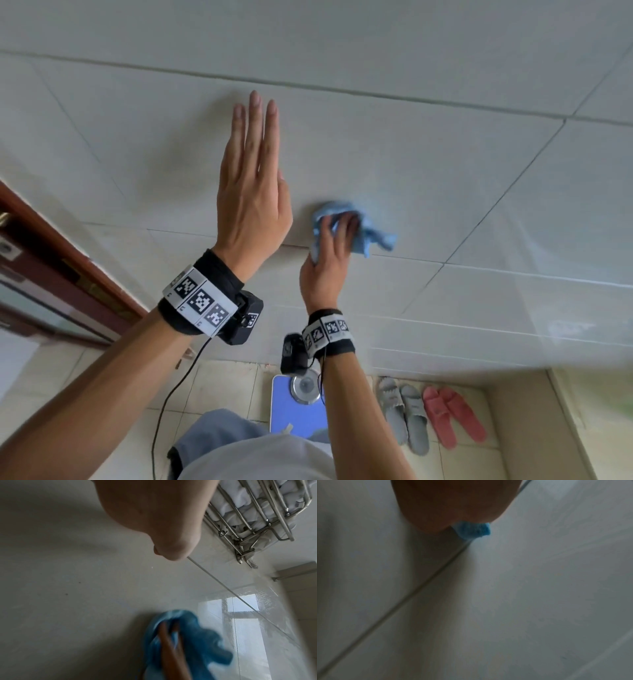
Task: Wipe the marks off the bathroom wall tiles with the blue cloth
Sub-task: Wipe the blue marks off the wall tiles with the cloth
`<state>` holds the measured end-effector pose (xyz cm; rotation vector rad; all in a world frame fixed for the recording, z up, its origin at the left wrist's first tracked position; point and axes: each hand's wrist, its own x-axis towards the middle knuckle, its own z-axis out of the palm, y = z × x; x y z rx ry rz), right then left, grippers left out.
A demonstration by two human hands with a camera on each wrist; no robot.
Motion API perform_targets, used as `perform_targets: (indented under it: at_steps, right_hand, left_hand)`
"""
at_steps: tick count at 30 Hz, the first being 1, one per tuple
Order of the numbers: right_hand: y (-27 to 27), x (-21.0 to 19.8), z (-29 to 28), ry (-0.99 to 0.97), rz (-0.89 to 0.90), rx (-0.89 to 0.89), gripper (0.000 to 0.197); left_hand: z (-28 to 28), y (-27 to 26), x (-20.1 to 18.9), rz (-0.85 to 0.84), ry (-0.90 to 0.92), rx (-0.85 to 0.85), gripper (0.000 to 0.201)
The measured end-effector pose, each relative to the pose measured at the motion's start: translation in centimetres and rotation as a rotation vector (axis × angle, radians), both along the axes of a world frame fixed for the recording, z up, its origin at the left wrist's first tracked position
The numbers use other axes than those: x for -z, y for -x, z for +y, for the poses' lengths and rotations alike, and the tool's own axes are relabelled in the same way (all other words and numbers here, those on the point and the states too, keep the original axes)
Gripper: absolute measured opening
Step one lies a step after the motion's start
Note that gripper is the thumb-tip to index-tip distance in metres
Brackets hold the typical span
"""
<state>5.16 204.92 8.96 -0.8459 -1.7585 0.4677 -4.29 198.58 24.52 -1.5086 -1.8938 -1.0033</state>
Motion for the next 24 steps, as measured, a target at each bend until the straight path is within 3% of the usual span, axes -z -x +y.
perform_targets:
  at_steps: [3, 5, 9, 11, 13, 15, 17, 19, 20, 24]
  right_hand:
    - [-0.1, 2.1, -1.5, 0.081, -0.209, -0.123, 0.090]
    - [-0.6, 1.1, -0.9, 0.064, -0.226, -0.112, 0.090]
    - [-2.1, -6.2, 2.5, -0.132, 0.049, 0.130, 0.088]
    - [-2.8, -11.0, 3.6, -0.107, 0.254, 0.187, 0.087]
    - [-2.1, -13.7, 3.6, -0.076, 0.319, 0.206, 0.085]
    - [0.1, -13.7, 2.2, -0.137, 0.211, 0.145, 0.084]
    - [2.8, -11.2, 0.0, -0.191, -0.022, -0.007, 0.085]
    - [4.7, -8.8, -1.5, -0.177, -0.222, -0.081, 0.086]
    - [5.2, -8.7, -2.0, -0.133, -0.240, -0.079, 0.088]
    - [6.1, -13.8, -1.2, -0.117, 0.126, 0.055, 0.083]
  left_hand:
    - [-0.8, 0.7, -0.2, 0.024, -0.006, -0.032, 0.073]
    - [-1.1, 1.3, -0.4, 0.031, 0.003, -0.058, 0.074]
    - [-1.8, 3.1, -0.8, 0.003, 0.001, -0.147, 0.074]
    - [-2.4, 4.6, -0.8, -0.049, 0.002, -0.190, 0.076]
    - [-3.2, 6.2, -0.6, -0.141, -0.006, -0.226, 0.082]
    - [-3.8, 8.0, -0.3, -0.247, -0.021, -0.247, 0.092]
    - [-4.2, 9.8, 0.0, -0.338, -0.024, -0.253, 0.105]
    - [-4.5, 11.4, 0.1, -0.377, -0.029, -0.246, 0.118]
    - [-4.6, 12.1, 0.0, -0.382, -0.032, -0.239, 0.124]
    - [-5.1, 14.6, -0.3, -0.385, -0.052, -0.228, 0.143]
